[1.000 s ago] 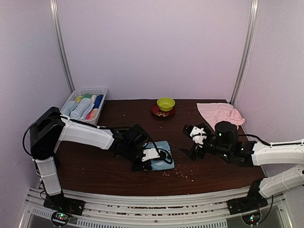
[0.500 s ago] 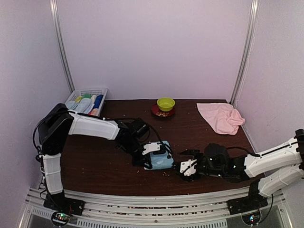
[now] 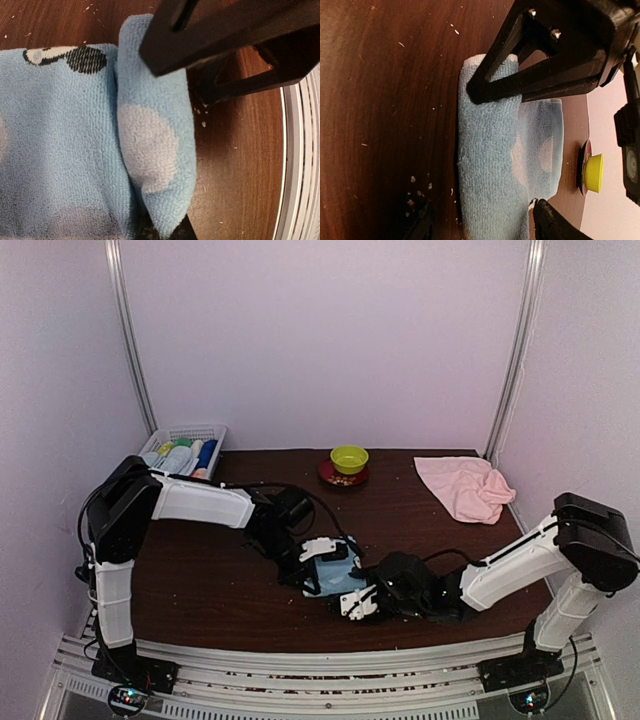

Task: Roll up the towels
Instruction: Roll the towel at the center of the board.

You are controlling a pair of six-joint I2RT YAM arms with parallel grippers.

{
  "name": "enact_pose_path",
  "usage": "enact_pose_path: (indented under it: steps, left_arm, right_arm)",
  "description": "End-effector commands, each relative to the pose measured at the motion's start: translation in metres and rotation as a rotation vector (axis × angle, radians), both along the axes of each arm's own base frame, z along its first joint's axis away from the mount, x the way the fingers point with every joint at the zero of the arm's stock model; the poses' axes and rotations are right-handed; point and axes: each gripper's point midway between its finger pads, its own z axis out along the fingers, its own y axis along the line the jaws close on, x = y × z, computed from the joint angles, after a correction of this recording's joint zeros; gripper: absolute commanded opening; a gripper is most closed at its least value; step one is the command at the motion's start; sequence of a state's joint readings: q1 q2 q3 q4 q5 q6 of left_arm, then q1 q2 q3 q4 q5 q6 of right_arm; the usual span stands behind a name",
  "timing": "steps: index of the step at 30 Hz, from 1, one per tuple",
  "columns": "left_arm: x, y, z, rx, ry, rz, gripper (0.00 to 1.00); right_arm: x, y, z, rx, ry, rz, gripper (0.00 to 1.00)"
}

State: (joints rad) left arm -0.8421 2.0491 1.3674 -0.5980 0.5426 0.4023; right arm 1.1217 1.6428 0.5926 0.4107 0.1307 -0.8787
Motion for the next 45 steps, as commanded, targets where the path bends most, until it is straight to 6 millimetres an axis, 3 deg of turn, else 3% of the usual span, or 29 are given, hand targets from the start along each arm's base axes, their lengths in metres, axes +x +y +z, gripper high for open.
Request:
enact_pose_path:
  steps: [1,5,11,17,20,24,29,34,41,45]
  left_arm:
    - [-0.002,0.016,-0.022,0.08,0.041,0.007,0.03]
    - [-0.002,0.017,-0.022,0.077,0.045,0.005,0.03]
    - [0.0,0.019,-0.023,0.079,0.049,0.012,0.03]
    - [0.002,0.021,-0.023,0.089,0.041,0.028,0.13]
    - [0.008,0.023,-0.018,0.089,0.001,0.063,0.31]
    - [0.022,0.024,0.007,0.045,-0.115,0.124,0.54]
    - [0.047,0.031,0.051,-0.032,-0.311,0.252,0.67]
    - [0.055,0.042,0.075,-0.104,-0.463,0.354,0.69]
    - [0.032,0.042,0.079,-0.194,-0.692,0.333,0.7]
    - [0.027,0.052,0.078,-0.224,-0.798,0.341,0.7]
  right_arm:
    - [0.02,0.008,0.0,-0.028,-0.098,-0.045,0.65]
    - [0.022,0.013,-0.011,-0.057,-0.099,-0.043,0.54]
    - [0.022,0.013,-0.02,-0.078,-0.083,-0.045,0.28]
    - [0.02,0.014,-0.027,-0.104,-0.035,-0.051,0.0]
    - [0.017,0.015,-0.029,-0.112,0.008,-0.049,0.0]
    - [0.014,0.015,-0.032,-0.116,0.073,-0.043,0.0]
    - [0.013,0.018,-0.033,-0.104,0.189,-0.048,0.0]
    - [0.015,0.02,-0.037,-0.093,0.352,-0.069,0.0]
    - [0.015,0.024,-0.038,-0.076,0.61,-0.066,0.0]
    - [0.018,0.023,-0.042,-0.087,0.735,-0.083,0.0]
